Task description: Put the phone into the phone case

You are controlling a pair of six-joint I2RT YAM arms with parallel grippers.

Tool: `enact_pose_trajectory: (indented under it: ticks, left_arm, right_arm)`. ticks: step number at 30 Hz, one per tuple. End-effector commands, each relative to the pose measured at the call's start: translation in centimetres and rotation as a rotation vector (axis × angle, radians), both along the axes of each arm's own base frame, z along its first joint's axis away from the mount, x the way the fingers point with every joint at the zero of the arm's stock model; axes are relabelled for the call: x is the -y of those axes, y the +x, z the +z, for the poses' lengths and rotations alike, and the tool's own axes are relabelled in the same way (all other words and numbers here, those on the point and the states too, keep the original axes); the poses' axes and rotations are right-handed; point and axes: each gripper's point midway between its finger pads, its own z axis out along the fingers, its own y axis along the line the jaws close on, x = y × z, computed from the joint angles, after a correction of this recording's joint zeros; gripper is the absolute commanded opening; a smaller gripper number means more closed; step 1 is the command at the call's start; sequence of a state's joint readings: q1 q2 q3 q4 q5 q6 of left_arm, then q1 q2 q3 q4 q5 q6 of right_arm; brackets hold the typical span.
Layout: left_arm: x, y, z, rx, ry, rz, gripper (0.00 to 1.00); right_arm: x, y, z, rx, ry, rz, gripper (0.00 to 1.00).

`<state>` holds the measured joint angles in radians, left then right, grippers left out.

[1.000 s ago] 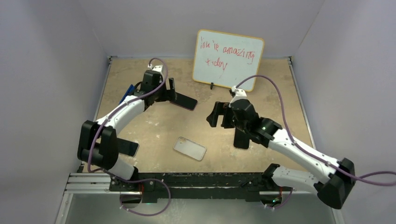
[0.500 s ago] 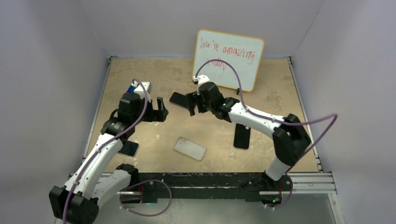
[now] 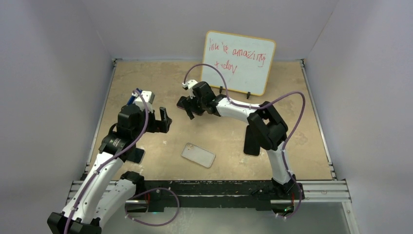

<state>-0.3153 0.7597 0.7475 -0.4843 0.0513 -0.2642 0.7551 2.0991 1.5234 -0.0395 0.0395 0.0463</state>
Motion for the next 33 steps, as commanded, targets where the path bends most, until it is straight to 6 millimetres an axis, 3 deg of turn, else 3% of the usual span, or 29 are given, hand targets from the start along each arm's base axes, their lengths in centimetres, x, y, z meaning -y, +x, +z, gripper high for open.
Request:
enact_pose_trajectory:
  ticks: [1, 13, 18, 27, 33]
  left_arm:
    - [-0.5, 0.3, 0.5, 0.042, 0.021, 0.012, 1.0]
    - [-0.2, 0.2, 0.3, 0.035, 0.018, -0.005, 1.0]
    - [-0.3, 0.4, 0.1, 0.028, 0.021, 0.005, 1.0]
    - [-0.3, 0.6, -1.2, -0.048, -0.007, 0.05, 0.99]
    - [1.6, -0.2, -3.1, -0.213, -0.165, 0.095, 0.99]
  right_arm:
    - [-1.3, 1.9, 1.1, 0.055, 0.011, 0.093, 0.99]
    - [-1.7, 4.3, -2.2, 0.019, 0.022, 0.165, 0.99]
    - [-2.1, 3.6, -4.0, -0.051, 0.017, 0.193, 0.97]
    - [1.2, 3.8, -4.4, -0.013, -0.062, 0.036, 0.79]
    - [4.2, 3.1, -4.0, 0.005, -0.116, -0.08, 0.69]
